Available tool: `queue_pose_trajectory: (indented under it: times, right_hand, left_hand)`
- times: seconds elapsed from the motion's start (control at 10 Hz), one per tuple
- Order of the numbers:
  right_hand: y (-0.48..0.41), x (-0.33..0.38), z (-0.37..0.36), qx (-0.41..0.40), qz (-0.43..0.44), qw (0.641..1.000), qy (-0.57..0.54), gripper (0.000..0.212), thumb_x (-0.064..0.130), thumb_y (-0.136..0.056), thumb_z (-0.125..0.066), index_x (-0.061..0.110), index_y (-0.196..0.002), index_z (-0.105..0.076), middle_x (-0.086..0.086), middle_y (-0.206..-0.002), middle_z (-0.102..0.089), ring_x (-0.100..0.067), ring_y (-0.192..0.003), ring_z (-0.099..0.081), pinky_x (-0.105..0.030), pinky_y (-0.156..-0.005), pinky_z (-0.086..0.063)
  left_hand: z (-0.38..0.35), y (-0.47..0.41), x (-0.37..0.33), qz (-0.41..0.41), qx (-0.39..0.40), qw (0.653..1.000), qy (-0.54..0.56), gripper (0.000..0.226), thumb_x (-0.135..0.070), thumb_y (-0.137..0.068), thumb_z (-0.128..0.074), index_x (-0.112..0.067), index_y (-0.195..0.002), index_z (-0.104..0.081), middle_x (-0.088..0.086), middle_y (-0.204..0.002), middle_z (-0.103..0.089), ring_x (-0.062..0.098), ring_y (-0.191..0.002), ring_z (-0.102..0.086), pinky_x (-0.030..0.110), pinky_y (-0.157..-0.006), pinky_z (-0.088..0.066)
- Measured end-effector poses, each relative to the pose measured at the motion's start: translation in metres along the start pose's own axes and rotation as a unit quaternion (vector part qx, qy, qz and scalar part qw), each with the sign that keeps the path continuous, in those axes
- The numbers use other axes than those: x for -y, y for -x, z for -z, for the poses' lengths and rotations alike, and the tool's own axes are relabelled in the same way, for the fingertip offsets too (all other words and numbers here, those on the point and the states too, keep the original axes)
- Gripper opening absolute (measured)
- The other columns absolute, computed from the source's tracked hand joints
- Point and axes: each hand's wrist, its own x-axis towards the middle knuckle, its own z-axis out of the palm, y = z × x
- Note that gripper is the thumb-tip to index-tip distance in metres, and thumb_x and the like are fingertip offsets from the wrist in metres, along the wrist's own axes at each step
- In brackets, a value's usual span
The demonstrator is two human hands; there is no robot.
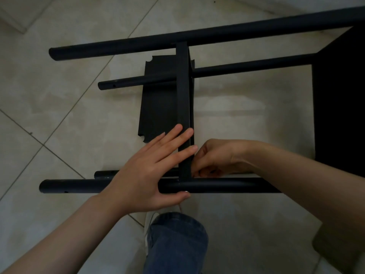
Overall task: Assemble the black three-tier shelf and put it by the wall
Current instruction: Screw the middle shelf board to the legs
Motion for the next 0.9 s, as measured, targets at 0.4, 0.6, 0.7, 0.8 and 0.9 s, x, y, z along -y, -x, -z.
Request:
queue_pose_trajectory:
  times: [0.4,0.6,0.7,0.8,0.9]
  right_hand:
    - [0.0035,0.0006,0.0011,0.006,0.002,1.0,-0.011,0.015,0.016,-0.088,-0.072,0.013,-0.072,-0.072,0.002,-0.064,-0.066,-0.007,-0.057,-0.057,-0.018,-0.062,-0.047]
    - [-0.0012,-0.0019,-0.0021,-0.001,0.01,0.999,-0.031,0.031,0.011,-0.085,-0.071,0.019,-0.054,-0.07,0.002,-0.06,-0.065,-0.007,-0.053,-0.056,-0.019,-0.06,-0.046]
    - [0.0031,-0.0003,0.0009,0.005,0.008,1.0,-0.024,0.027,0.013,-0.085,-0.073,0.019,-0.059,-0.073,0.002,-0.061,-0.066,-0.007,-0.055,-0.058,-0.018,-0.061,-0.047]
    - [0.0032,0.0005,0.0007,-0.006,0.005,1.0,-0.018,0.026,0.012,-0.085,-0.072,0.018,-0.06,-0.073,0.002,-0.059,-0.066,-0.007,-0.053,-0.057,-0.019,-0.061,-0.047]
    - [-0.0007,0.001,-0.0039,-0.025,0.005,1.0,-0.014,0.023,0.008,-0.085,-0.069,0.014,-0.062,-0.068,0.003,-0.055,-0.063,-0.007,-0.048,-0.053,-0.019,-0.055,-0.044]
  left_hand:
    - [-0.001,0.0004,-0.0003,-0.001,-0.003,1.0,0.004,0.084,-0.05,-0.085,-0.073,-0.016,-0.153,-0.039,0.005,-0.167,-0.024,0.026,-0.156,-0.016,0.053,-0.121,-0.029]
    - [-0.0007,0.0003,-0.0002,-0.002,-0.003,1.0,0.002,0.084,-0.05,-0.085,-0.073,-0.016,-0.154,-0.039,0.005,-0.167,-0.024,0.026,-0.156,-0.016,0.054,-0.121,-0.029]
    - [-0.0009,0.0007,0.0,-0.002,-0.001,1.0,0.0,0.085,-0.05,-0.084,-0.074,-0.016,-0.154,-0.038,0.005,-0.167,-0.023,0.025,-0.156,-0.016,0.053,-0.121,-0.029]
    - [-0.0015,0.0008,0.0003,-0.003,-0.004,1.0,-0.001,0.086,-0.051,-0.084,-0.074,-0.017,-0.154,-0.038,0.004,-0.167,-0.023,0.025,-0.156,-0.016,0.053,-0.12,-0.03]
    - [-0.0024,0.0006,0.0009,-0.005,-0.008,1.0,0.003,0.086,-0.05,-0.084,-0.076,-0.016,-0.154,-0.038,0.004,-0.167,-0.023,0.026,-0.156,-0.017,0.055,-0.119,-0.031]
